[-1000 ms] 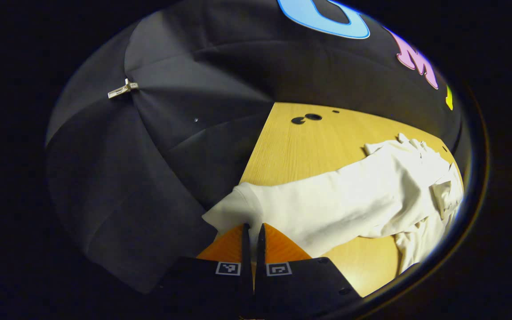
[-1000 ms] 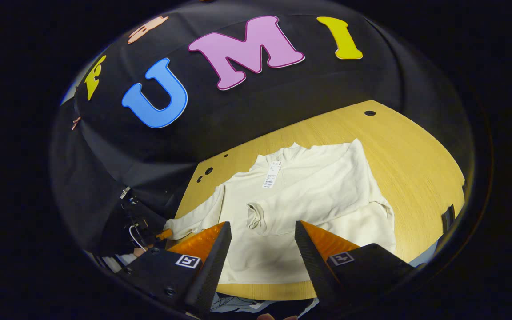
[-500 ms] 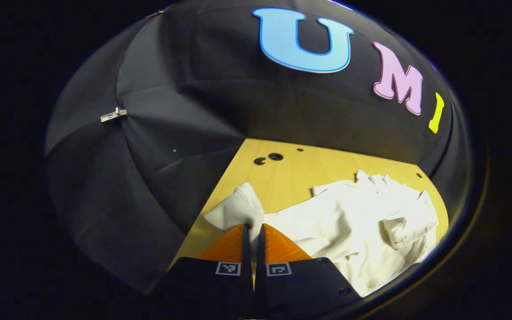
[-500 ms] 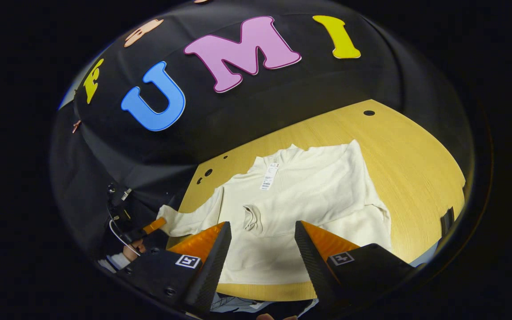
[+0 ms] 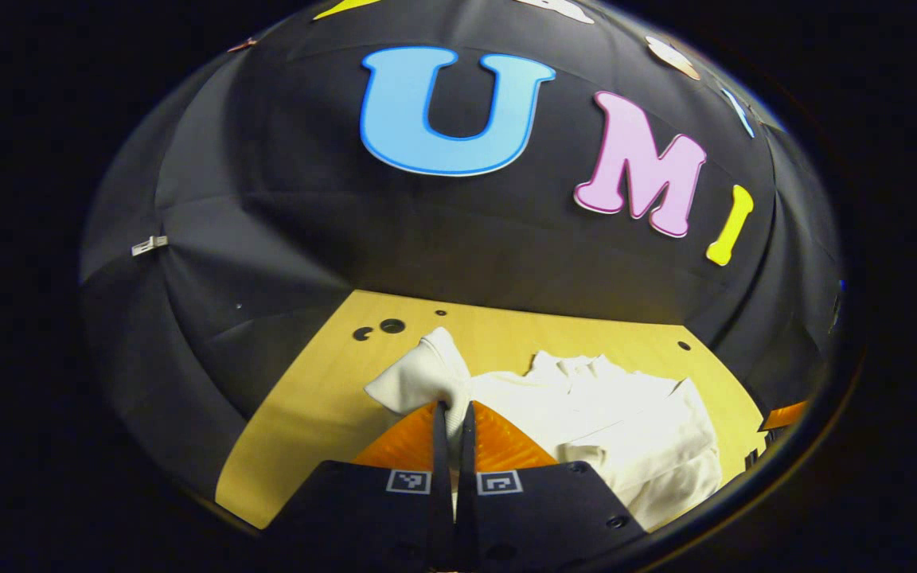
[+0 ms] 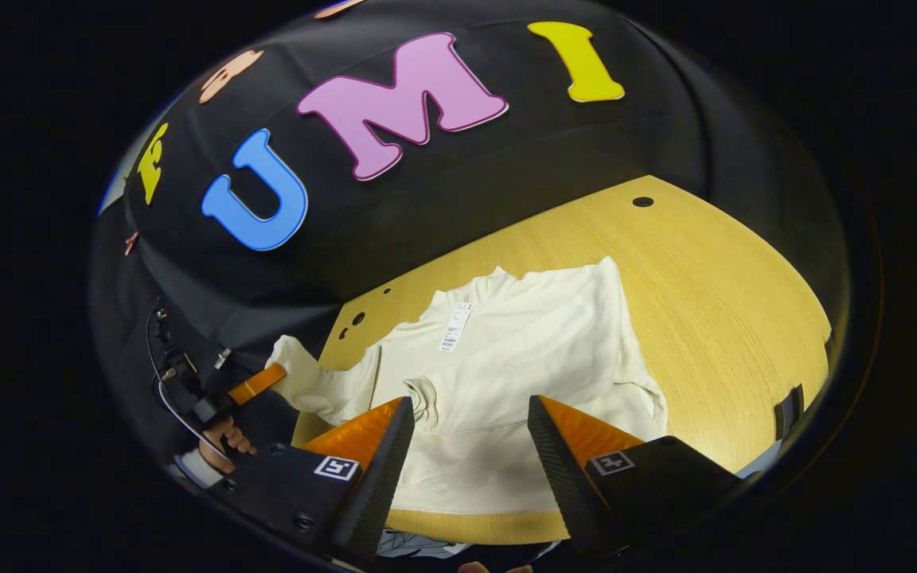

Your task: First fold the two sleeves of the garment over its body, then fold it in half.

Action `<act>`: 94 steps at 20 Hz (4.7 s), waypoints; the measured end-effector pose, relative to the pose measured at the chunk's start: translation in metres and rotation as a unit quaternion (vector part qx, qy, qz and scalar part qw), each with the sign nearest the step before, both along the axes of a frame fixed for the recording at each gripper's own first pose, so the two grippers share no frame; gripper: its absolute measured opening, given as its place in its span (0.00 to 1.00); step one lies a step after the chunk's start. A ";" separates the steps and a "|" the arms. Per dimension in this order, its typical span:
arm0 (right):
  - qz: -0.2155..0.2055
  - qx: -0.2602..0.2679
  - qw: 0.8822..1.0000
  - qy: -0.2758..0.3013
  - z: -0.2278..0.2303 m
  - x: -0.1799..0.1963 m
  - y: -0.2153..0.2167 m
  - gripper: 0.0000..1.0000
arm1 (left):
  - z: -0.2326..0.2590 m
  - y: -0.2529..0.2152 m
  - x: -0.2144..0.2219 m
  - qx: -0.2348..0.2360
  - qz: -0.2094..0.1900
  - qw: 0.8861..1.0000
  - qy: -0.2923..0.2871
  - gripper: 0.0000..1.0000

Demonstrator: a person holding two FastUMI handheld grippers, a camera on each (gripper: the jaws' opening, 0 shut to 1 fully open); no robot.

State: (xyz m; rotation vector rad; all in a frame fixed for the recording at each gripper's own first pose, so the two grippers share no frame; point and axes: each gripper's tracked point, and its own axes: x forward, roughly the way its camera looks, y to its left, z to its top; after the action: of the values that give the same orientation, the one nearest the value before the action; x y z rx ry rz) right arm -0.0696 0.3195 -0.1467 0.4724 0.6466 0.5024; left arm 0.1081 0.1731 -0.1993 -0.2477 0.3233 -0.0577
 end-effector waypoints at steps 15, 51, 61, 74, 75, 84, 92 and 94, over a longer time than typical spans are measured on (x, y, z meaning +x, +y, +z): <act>-0.026 -0.012 0.999 0.026 -0.043 0.054 -0.106 0.89 | 0.000 -0.223 0.020 -0.002 -0.090 0.996 0.021 0.06; 0.035 -0.139 0.988 0.053 -0.131 0.012 -0.126 0.89 | -0.089 -0.286 -0.064 0.045 -0.165 0.981 0.091 0.79; 0.032 -0.189 0.977 0.089 -0.168 -0.049 -0.109 0.89 | -0.137 -0.143 -0.137 0.044 -0.071 0.987 0.140 0.79; 0.009 -0.221 0.966 0.132 -0.202 -0.063 -0.096 0.89 | -0.209 -0.093 -0.183 0.039 -0.041 0.969 0.239 0.80; 0.008 -0.224 0.966 0.133 -0.204 -0.060 -0.095 0.89 | -0.211 -0.092 -0.182 0.039 -0.039 0.968 0.244 0.80; 0.037 -0.290 0.949 0.119 -0.214 -0.045 -0.087 0.88 | -0.213 -0.094 -0.173 0.056 -0.035 0.962 0.263 0.82; 0.043 -0.270 0.957 0.100 -0.212 -0.042 -0.072 0.77 | -0.211 -0.108 -0.167 0.061 -0.071 0.958 0.272 0.63; 0.058 -0.264 0.957 0.105 -0.211 -0.045 -0.064 0.38 | -0.211 -0.114 -0.164 0.063 -0.089 0.956 0.272 0.48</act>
State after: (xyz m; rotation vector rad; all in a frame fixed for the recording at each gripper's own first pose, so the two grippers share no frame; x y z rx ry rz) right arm -0.1143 0.2554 -0.3576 -0.0212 0.9819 0.3715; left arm -0.0561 0.0588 -0.4103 -0.1016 0.8964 -0.1458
